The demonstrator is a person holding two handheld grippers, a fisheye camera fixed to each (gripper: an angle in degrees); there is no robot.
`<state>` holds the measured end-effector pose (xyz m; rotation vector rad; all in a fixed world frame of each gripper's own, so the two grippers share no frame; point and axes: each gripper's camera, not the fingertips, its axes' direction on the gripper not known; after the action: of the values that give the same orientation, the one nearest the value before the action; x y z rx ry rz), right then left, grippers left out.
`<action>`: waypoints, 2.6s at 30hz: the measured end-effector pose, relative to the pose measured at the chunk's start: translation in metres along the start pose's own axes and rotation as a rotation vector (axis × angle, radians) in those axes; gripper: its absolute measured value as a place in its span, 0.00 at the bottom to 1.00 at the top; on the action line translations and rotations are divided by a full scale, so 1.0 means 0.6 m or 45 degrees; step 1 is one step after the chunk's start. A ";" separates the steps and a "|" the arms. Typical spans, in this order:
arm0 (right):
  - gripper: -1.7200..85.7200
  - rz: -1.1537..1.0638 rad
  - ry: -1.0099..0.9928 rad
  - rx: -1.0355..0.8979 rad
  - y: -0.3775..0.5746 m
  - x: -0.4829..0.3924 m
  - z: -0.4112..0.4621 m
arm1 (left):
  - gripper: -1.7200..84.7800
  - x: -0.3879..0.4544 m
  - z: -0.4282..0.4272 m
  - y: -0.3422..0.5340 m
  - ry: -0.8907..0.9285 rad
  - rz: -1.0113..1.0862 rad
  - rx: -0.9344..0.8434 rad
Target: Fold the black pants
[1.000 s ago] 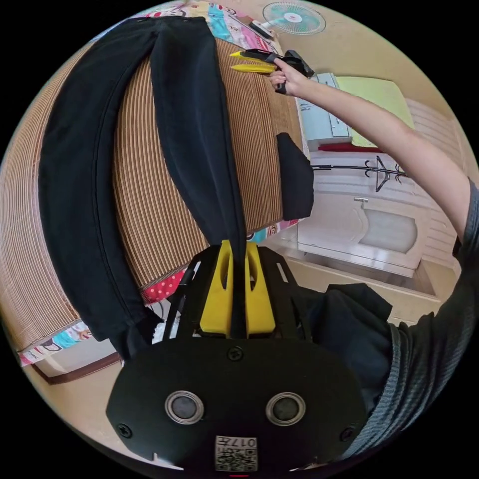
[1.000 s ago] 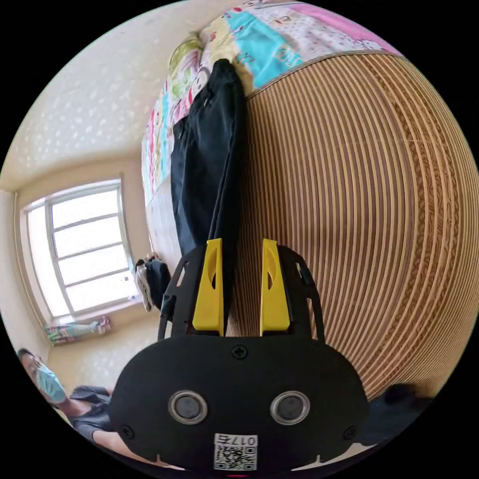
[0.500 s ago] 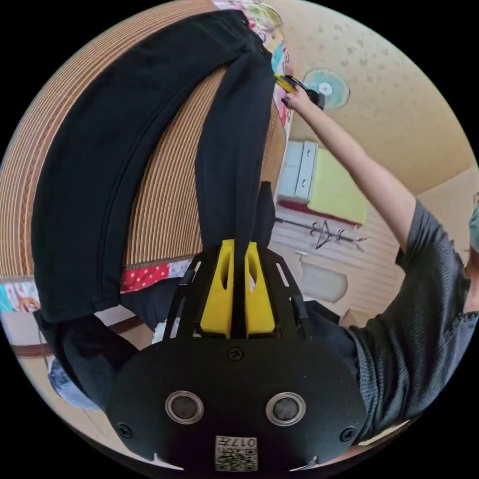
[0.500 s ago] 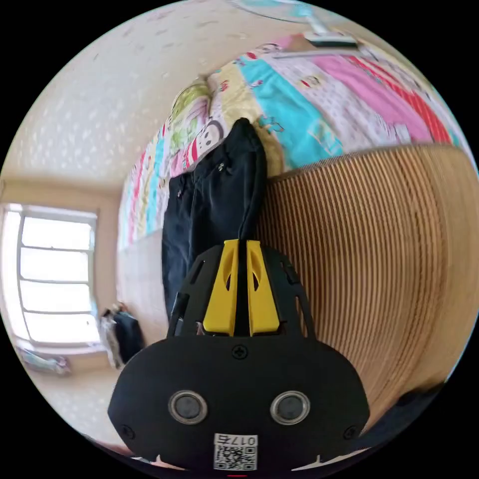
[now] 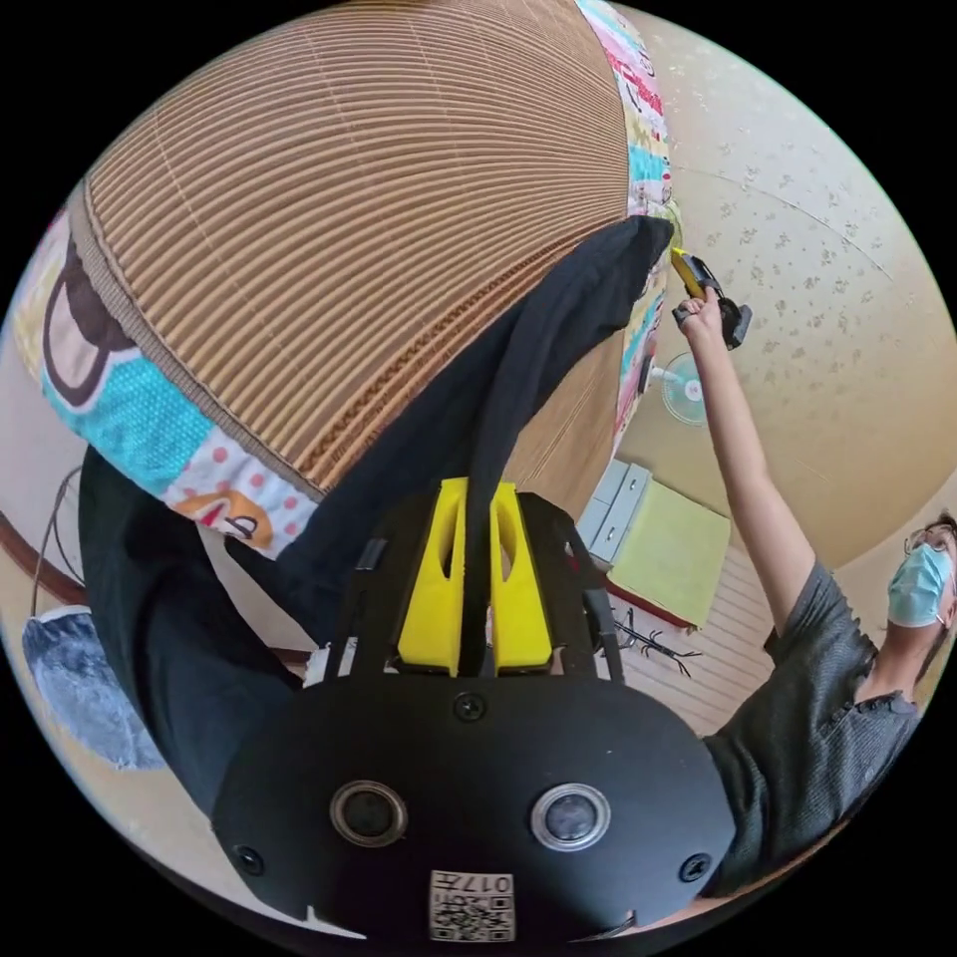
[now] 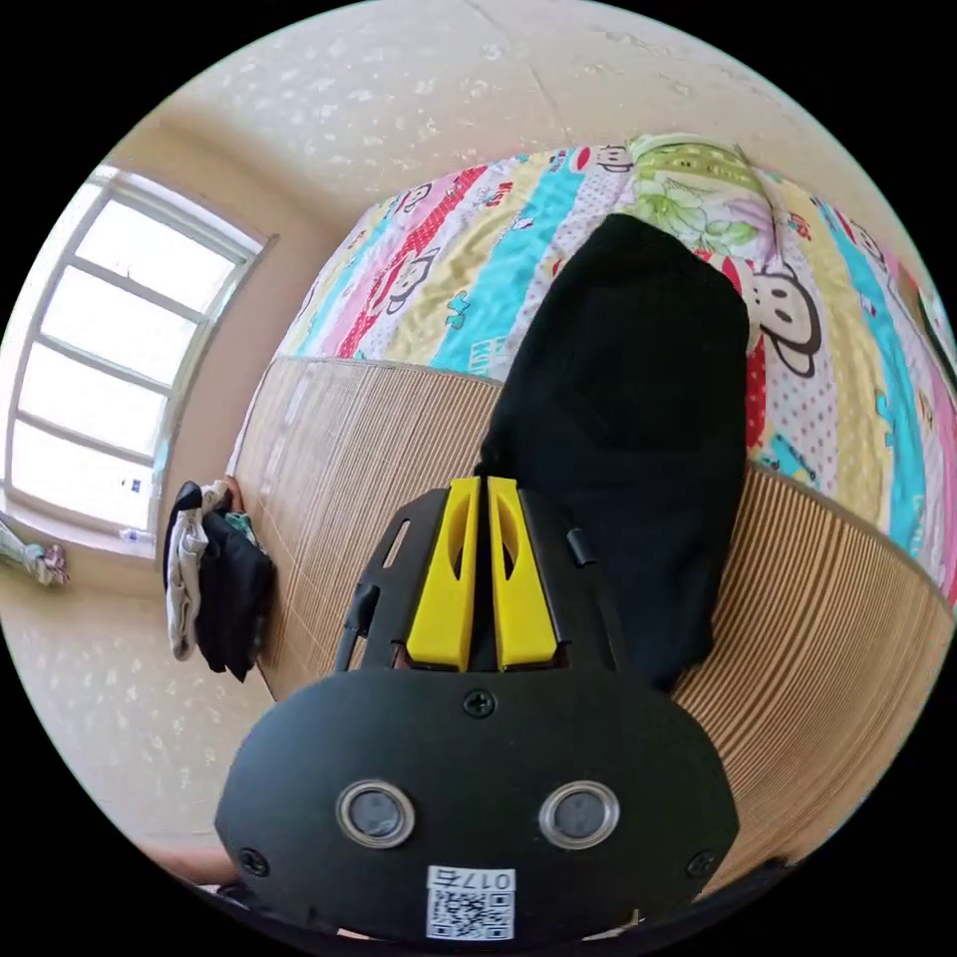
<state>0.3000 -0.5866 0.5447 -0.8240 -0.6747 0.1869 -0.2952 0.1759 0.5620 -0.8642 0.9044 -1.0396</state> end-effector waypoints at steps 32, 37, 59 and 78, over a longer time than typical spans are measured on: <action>0.06 0.383 -0.284 0.040 0.195 0.328 -0.031 | 0.06 0.144 0.037 0.011 0.121 0.275 -0.527; 0.07 0.531 -0.403 -0.026 0.272 0.374 0.046 | 0.08 0.097 0.090 0.012 -0.178 0.124 -0.493; 0.12 0.704 -0.788 -0.197 0.779 0.302 0.133 | 0.15 0.288 0.068 -0.023 -0.282 0.401 -0.407; 0.08 0.627 -0.883 0.167 0.617 0.392 0.174 | 0.09 0.473 0.309 -0.259 -0.062 0.605 -0.549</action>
<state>0.4551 -0.1763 0.4384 -0.7846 -1.0818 0.9851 -0.1077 -0.1071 0.7163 -0.9595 1.2424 -0.4146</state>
